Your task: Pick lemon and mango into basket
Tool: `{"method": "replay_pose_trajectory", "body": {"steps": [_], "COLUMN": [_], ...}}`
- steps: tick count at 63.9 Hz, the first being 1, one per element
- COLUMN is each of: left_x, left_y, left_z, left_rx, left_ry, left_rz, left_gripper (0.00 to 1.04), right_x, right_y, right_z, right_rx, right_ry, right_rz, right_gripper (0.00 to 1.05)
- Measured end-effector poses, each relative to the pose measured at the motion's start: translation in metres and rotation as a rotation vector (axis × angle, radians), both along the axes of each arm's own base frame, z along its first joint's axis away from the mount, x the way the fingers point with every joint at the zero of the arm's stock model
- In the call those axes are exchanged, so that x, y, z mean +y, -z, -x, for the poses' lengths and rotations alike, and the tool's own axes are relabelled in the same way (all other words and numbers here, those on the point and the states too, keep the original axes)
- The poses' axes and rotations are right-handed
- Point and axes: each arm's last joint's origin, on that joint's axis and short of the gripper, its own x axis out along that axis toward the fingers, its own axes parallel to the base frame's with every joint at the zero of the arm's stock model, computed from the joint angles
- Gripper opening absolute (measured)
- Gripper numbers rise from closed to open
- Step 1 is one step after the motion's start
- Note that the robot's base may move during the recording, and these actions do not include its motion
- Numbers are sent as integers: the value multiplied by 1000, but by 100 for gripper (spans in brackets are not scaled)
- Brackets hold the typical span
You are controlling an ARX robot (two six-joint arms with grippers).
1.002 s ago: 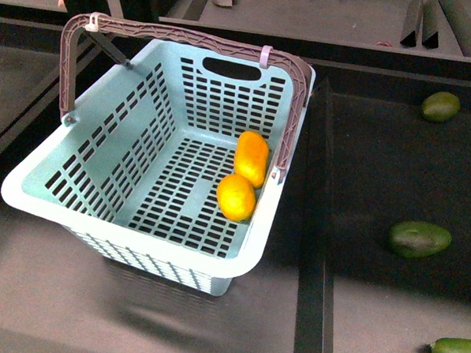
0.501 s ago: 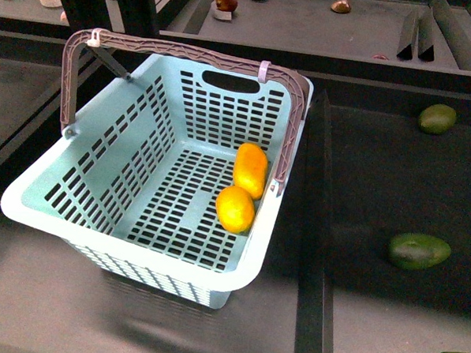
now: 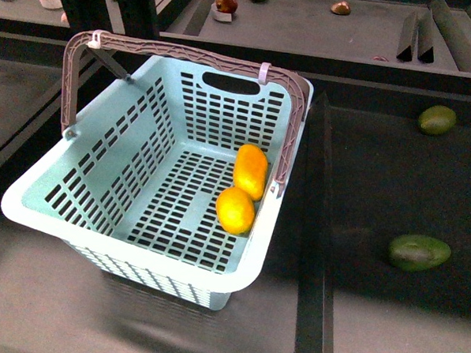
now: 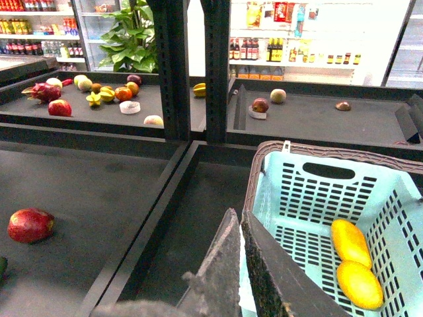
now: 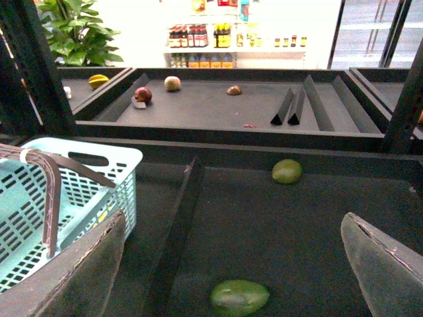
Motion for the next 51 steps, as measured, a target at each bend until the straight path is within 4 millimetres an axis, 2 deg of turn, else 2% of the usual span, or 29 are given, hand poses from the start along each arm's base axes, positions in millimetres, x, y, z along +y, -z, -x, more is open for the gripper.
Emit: {"method": "replay_pose_trajectory", "body": {"steps": [27, 51], "left_x": [0, 0], "left_y": [0, 0], "left_z": [0, 0], "left_rx": [0, 0], "left_ry": [0, 0], "left_rz": [0, 0], "left_gripper": [5, 84], "right_x": [0, 0], "right_y": [0, 0], "right_z": [0, 0], "right_rx": [0, 0], "right_ry": [0, 0], "right_rz": [0, 0], "right_gripper": [96, 96]}}
